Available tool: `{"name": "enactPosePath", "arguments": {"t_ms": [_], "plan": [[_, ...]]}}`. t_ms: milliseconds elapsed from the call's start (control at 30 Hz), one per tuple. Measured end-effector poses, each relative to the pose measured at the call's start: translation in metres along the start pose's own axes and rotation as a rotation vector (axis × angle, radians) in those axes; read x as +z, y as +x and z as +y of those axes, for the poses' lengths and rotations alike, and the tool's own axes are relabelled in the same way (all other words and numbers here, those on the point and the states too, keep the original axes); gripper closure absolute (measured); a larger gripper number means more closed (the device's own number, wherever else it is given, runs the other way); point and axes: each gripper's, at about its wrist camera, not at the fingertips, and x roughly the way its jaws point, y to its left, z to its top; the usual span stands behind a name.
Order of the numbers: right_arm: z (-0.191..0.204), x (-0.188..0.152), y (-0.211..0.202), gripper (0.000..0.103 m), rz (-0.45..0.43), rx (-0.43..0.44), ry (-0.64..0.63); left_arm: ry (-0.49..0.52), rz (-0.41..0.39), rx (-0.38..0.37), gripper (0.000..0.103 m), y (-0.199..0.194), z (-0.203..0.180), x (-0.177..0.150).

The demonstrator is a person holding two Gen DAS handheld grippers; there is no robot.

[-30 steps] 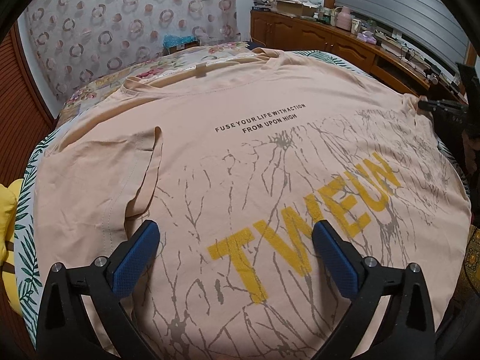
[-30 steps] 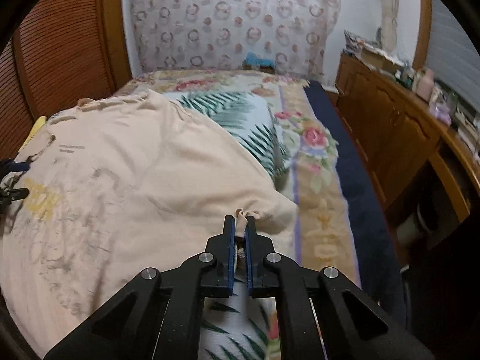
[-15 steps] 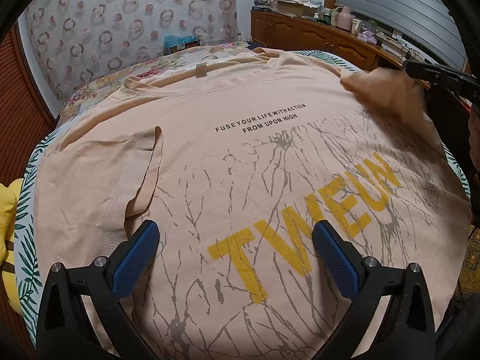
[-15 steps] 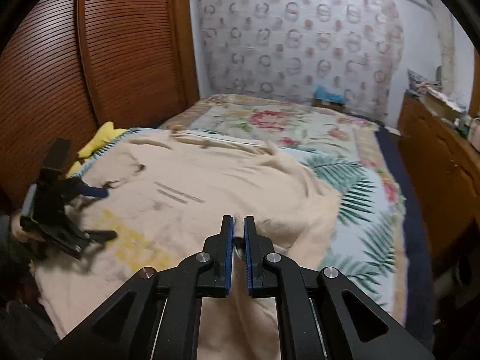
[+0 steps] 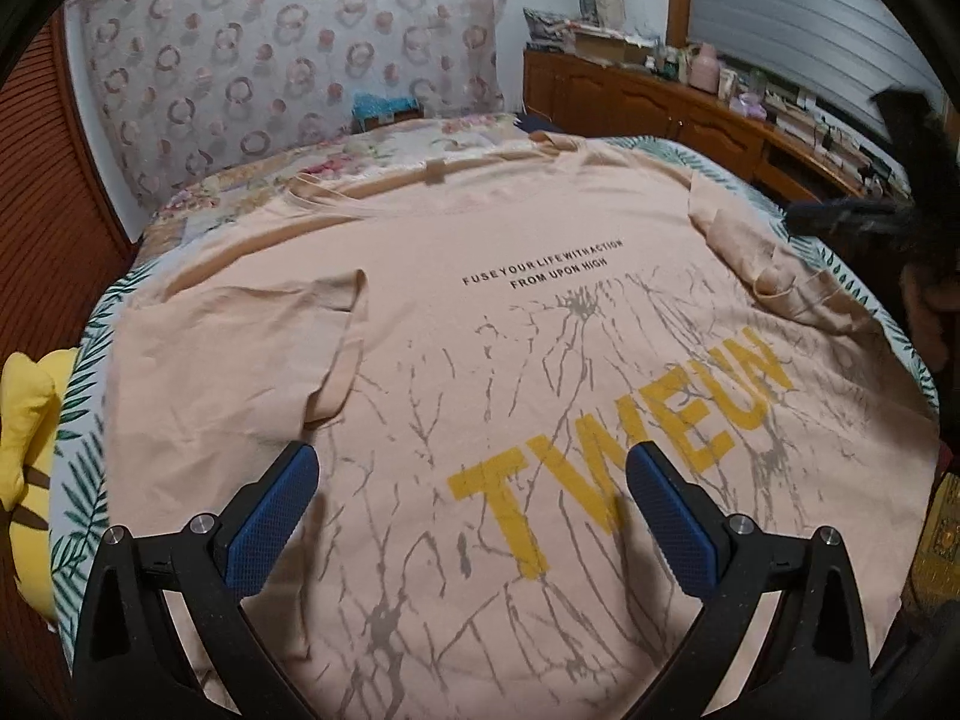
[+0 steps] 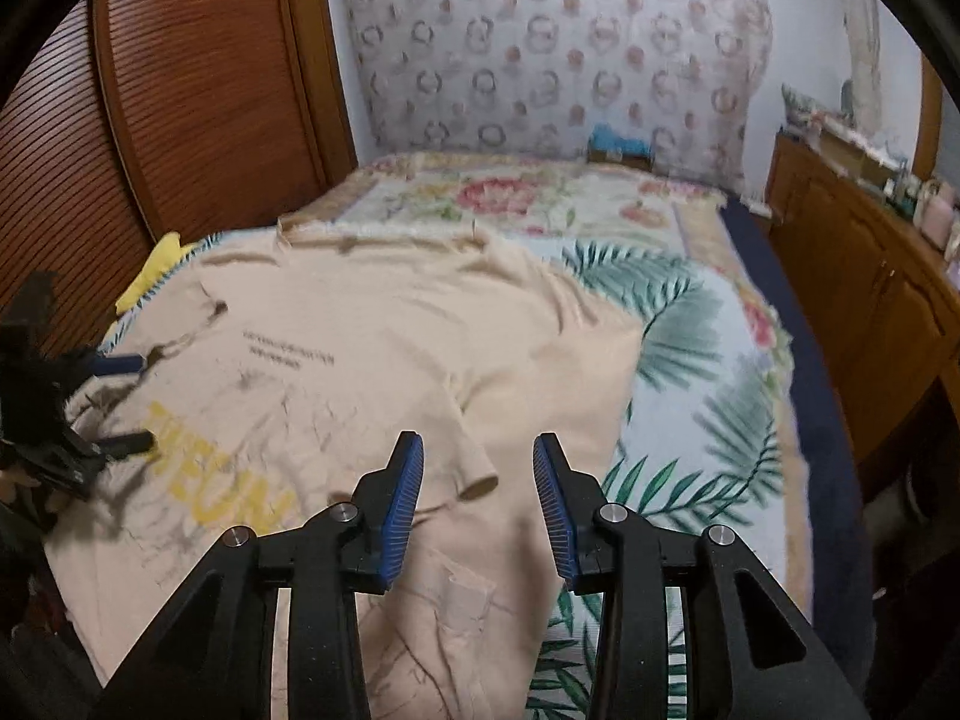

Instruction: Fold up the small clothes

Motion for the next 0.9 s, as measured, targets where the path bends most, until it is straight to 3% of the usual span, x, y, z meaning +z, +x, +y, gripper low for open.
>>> {"name": "enactPosePath", "arguments": {"t_ms": [167,267,300,400,900], "plan": [[-0.004,0.002,0.033,0.067,0.062,0.0,0.0,-0.032,-0.06,0.009,0.0,-0.021,0.005,-0.007],[0.002,0.017,0.046,0.079,0.092,-0.025,-0.004,-0.055,-0.079,0.013,0.0,-0.029,0.009,-0.013],[0.003,0.02,0.047,0.088,0.095,-0.013,-0.009,-0.063,-0.085,0.011,0.0,-0.032,0.012,-0.015],[0.01,0.028,0.049,0.097,0.093,0.022,-0.024,-0.083,-0.089,0.006,0.0,-0.035,0.013,-0.018],[0.061,0.047,0.043,0.1,0.031,0.16,-0.074,-0.114,-0.113,0.007,0.0,-0.047,0.017,-0.025]]}}
